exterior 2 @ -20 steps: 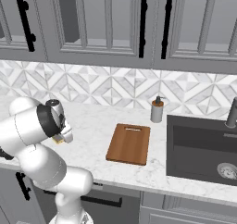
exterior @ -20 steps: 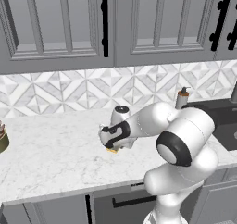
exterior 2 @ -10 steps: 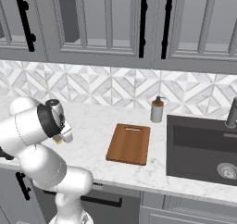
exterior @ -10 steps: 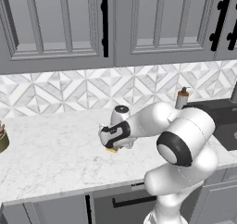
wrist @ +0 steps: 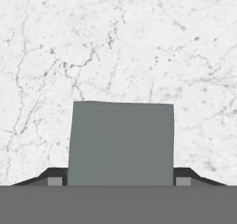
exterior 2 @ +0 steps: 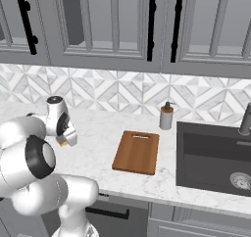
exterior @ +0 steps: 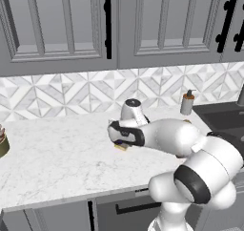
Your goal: Pick up the sponge from the counter and clean the cutting board by briefly scrubbing or pressing down on the cutting board. Once finished, release the sponge.
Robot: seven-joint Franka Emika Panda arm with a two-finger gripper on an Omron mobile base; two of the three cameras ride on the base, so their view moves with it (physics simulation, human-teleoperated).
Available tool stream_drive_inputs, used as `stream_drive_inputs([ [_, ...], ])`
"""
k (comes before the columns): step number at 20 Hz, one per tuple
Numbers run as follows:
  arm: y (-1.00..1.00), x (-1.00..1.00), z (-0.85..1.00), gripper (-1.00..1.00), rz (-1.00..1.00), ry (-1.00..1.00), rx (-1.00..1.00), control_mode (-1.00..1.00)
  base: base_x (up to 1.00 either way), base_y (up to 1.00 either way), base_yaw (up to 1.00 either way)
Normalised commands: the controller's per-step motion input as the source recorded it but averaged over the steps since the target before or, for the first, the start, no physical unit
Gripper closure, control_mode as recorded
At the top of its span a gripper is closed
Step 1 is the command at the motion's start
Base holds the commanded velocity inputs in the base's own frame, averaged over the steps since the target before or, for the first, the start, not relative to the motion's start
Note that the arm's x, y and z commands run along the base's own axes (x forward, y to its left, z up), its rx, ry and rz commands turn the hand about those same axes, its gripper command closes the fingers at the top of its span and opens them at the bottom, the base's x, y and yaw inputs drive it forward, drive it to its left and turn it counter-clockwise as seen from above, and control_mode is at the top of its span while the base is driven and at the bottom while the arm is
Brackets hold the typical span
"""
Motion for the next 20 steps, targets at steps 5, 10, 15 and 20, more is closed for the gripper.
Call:
stream_drive_inputs([
  [5, -0.86, -0.06, 0.23, 1.0, -0.13, 0.02, 0.08, -1.0, 0.0, 0.0, 0.0],
  [10, -0.96, -0.22, 0.03, 1.0, -0.11, 0.0, 0.05, -1.0, 0.0, 0.0, 0.0],
  [15, -0.91, -0.11, -0.04, 1.0, -0.15, 0.06, 0.0, -1.0, 0.0, 0.0, 0.0],
  [20, -0.95, -0.06, -0.11, 1.0, -0.15, 0.01, 0.0, -1.0, 0.0, 0.0, 0.0],
])
